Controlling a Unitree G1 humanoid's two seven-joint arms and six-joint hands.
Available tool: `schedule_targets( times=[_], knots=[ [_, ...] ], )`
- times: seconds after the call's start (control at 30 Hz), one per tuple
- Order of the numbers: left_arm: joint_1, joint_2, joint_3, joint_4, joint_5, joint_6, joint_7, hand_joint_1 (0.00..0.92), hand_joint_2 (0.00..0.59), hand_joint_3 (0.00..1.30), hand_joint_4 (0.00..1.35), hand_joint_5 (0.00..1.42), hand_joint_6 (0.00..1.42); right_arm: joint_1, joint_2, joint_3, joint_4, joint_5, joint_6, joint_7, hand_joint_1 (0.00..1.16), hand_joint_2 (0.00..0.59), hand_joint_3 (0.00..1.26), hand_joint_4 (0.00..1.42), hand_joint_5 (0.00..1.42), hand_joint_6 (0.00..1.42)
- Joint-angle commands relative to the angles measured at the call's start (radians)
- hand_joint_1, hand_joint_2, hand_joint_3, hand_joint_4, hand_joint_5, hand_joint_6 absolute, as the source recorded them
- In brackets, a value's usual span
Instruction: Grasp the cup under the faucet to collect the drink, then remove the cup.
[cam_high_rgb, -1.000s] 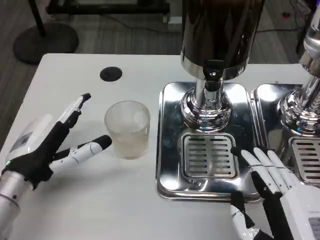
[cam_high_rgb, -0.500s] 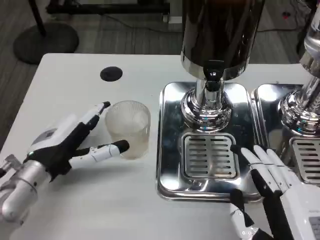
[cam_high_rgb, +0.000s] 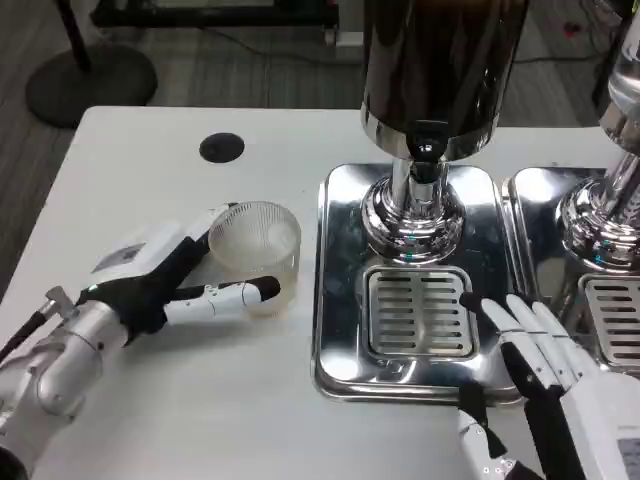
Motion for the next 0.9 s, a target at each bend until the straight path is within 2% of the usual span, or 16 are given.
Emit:
schedule_targets(
  times=[0.03, 0.2, 0.3, 0.37, 0.57, 0.77, 0.9],
  knots=[
    [-0.038, -0.006, -0.024, 0.037, 0.028, -0.038, 0.053, 0.020, 0.022, 0.00, 0.00, 0.04, 0.12, 0.003, 0.011, -0.002, -0.018, 0.017, -0.002, 0.002, 0.45, 0.516, 0.18, 0.11, 0.11, 0.25],
    [-0.038, -0.005, -0.037, 0.055, 0.041, -0.090, 0.142, 0.074, 0.060, 0.08, 0.06, 0.17, 0.22, 0.006, 0.014, -0.005, -0.021, 0.043, -0.004, 0.016, 0.45, 0.516, 0.18, 0.11, 0.11, 0.26],
    [-0.044, -0.014, -0.028, 0.086, 0.016, -0.141, 0.154, 0.082, 0.073, 0.10, 0.09, 0.22, 0.26, 0.008, 0.015, -0.011, -0.030, 0.070, -0.007, 0.030, 0.45, 0.516, 0.18, 0.11, 0.11, 0.27],
    [-0.052, -0.014, -0.038, 0.100, 0.027, -0.159, 0.161, 0.104, 0.105, 0.16, 0.17, 0.29, 0.35, 0.009, 0.015, -0.013, -0.036, 0.082, -0.009, 0.036, 0.45, 0.516, 0.18, 0.11, 0.11, 0.27],
    [-0.065, -0.016, -0.035, 0.143, 0.022, -0.191, 0.171, 0.149, 0.151, 0.27, 0.33, 0.54, 0.67, 0.006, 0.019, -0.020, -0.040, 0.108, -0.011, 0.042, 0.46, 0.512, 0.18, 0.11, 0.11, 0.29],
    [-0.057, -0.013, -0.038, 0.159, 0.040, -0.233, 0.266, 0.195, 0.195, 0.34, 0.44, 0.70, 0.87, 0.002, 0.018, -0.025, -0.036, 0.126, -0.016, 0.054, 0.47, 0.508, 0.17, 0.11, 0.11, 0.29],
    [-0.054, -0.014, -0.032, 0.161, 0.043, -0.249, 0.312, 0.199, 0.206, 0.37, 0.47, 0.76, 0.96, 0.003, 0.019, -0.030, -0.037, 0.129, -0.017, 0.056, 0.47, 0.507, 0.17, 0.11, 0.11, 0.30]
  ],
)
